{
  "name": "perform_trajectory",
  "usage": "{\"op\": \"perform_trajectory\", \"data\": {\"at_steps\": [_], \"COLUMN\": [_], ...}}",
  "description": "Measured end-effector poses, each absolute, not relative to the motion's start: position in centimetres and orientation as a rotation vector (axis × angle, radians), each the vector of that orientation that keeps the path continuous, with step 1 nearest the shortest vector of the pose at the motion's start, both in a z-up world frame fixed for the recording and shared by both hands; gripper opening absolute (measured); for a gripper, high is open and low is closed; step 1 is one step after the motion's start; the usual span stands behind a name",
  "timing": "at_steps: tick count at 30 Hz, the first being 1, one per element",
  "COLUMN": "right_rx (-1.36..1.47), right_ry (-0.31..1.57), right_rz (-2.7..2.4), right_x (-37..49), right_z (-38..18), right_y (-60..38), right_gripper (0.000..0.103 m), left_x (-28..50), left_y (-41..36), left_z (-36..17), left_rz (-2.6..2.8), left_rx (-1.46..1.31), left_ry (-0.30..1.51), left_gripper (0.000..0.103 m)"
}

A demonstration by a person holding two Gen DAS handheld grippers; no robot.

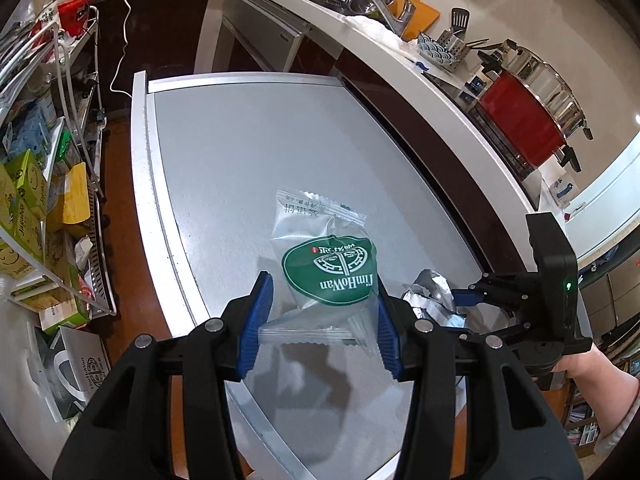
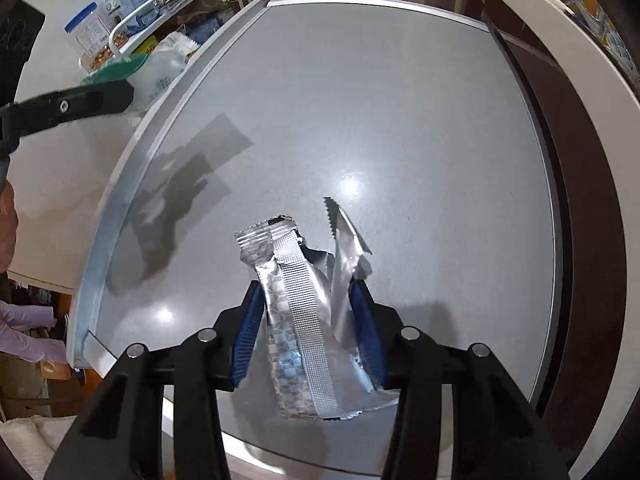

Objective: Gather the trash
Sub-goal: 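Lift and carry the snack packet and silver wrappers in both tools over the paper bag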

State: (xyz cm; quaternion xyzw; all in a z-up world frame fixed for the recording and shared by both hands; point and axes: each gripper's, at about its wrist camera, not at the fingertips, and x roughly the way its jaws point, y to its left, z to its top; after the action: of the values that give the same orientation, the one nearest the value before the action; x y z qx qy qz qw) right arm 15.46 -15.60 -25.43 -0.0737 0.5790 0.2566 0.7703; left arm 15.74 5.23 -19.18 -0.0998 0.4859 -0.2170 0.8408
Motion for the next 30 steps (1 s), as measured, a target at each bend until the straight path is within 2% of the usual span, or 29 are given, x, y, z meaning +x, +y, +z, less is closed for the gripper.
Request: {"op": "perform_trajectory", "data": {"at_steps": [8, 30], "right_rx": [-0.151, -0.071], "right_ry": [1.204, 0.974], "right_rz": [0.538, 0.486], "right_x": [14.4, 7.6], "right_z": [-23.3, -12.2], "right_y": [-15.8, -20.2], "right_gripper": [0.045, 0.045], "left_x": [14.2, 5.6], "left_y": [5.4, 2.8], "left_z": [-17.8, -10.8], "left_rz": [-0.453, -0.435], "left_rx": [-0.231, -0.178], "left_ry": [1.002, 0.86], "left_gripper": [0.048, 0.048]}}
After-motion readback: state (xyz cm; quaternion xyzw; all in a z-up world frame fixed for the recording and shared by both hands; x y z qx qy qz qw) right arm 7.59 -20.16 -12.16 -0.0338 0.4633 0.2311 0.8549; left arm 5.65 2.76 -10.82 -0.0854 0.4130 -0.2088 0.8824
